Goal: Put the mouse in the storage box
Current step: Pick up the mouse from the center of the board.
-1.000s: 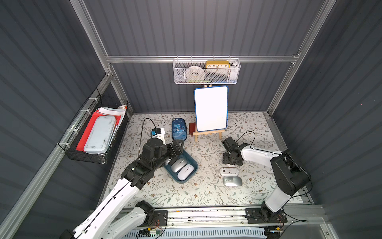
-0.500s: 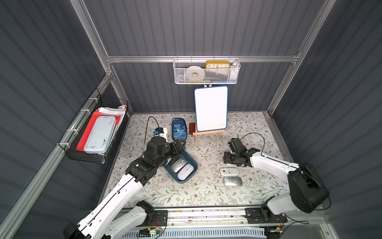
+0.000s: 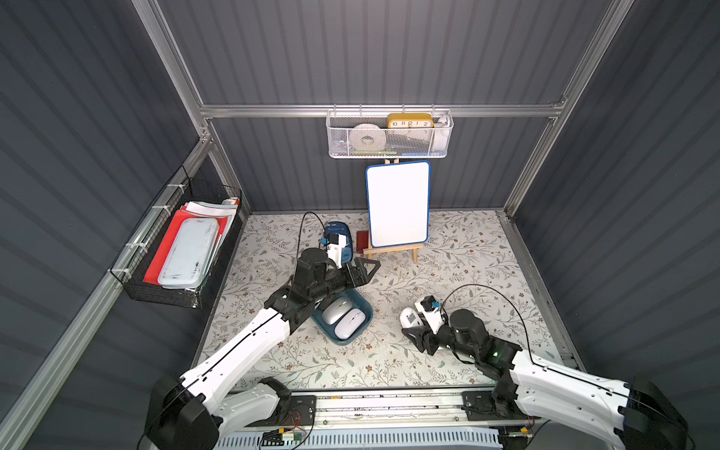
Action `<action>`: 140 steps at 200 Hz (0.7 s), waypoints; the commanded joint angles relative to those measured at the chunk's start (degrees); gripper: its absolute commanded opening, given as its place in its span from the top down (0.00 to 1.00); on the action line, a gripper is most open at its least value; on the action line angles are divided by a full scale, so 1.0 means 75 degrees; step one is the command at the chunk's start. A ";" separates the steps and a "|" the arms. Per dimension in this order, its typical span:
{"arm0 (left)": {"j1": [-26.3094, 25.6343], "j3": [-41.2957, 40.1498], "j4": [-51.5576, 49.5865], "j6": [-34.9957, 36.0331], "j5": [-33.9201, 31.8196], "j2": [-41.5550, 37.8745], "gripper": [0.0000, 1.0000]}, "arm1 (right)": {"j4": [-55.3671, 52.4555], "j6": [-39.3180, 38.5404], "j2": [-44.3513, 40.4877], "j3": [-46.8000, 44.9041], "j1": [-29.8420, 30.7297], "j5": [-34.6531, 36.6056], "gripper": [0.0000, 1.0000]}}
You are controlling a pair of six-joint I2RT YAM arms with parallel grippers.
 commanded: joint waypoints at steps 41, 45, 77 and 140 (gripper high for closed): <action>-0.1803 -0.0013 0.0711 -0.0190 -0.0051 0.1551 0.21 | 0.0954 -0.0560 -0.0166 -0.0099 0.0152 -0.0322 0.66; -0.1832 -0.0051 0.0754 -0.0210 -0.0050 0.1570 0.21 | 0.0954 -0.0561 -0.0167 -0.0108 0.0152 -0.0323 0.66; -0.2086 -0.0214 0.0925 -0.0302 0.0080 0.1627 0.23 | 0.0954 -0.0561 -0.0179 -0.0123 0.0159 -0.0278 0.66; -0.2667 -0.0230 0.0268 -0.0498 -0.0360 0.1667 0.35 | 0.0966 -0.0547 -0.0091 -0.0099 0.0153 -0.0242 0.66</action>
